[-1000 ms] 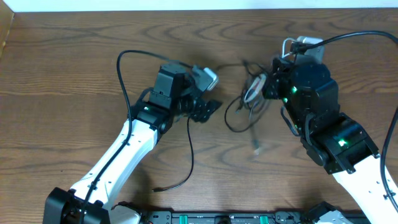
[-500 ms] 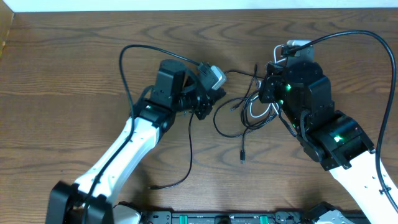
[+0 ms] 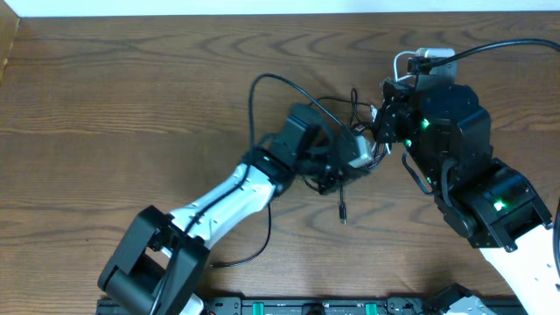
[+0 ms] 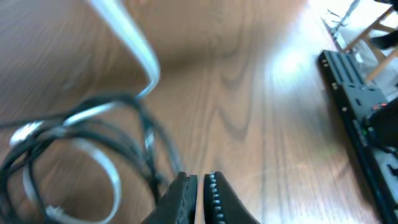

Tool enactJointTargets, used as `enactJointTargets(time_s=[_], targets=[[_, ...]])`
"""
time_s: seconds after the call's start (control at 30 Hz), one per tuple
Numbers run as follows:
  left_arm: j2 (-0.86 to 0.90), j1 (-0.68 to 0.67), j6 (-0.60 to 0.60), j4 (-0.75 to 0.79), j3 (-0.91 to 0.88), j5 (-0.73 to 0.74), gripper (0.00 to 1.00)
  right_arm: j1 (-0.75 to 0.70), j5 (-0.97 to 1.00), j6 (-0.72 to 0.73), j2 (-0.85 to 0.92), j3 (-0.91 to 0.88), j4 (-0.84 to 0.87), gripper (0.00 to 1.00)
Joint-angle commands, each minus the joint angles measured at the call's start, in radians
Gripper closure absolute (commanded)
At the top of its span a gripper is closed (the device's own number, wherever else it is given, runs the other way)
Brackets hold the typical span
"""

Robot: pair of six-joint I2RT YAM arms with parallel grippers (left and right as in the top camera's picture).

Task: Untangle cables

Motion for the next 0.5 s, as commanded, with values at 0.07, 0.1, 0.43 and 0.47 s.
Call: enactJointTargets(time_s=[0.07,0.1,0.43,0.47], targets=[[-0.01,-0.029,0.019,0.016,0.002,-0.044,0.43,-0.003,-0.005,-0.02,-0.014,0.021,-0.011,0.99],[-0.01,-0.029,0.012,0.017,0.002,-0.044,0.38,-0.003,-0.005,-0.021,-0.016,0.021,-0.013,0.99],[-0.008,-0.029,0.004,0.017,0.002,-0.064,0.31,-0.003,-0.005,-0.027,-0.024,0.021,-0.012,0.99],[-0.007,-0.029,0.004,0.017,0.002,-0.082,0.31,-0.003,-0.006,-0.027,-0.026,0.021,-0.012,0.99]])
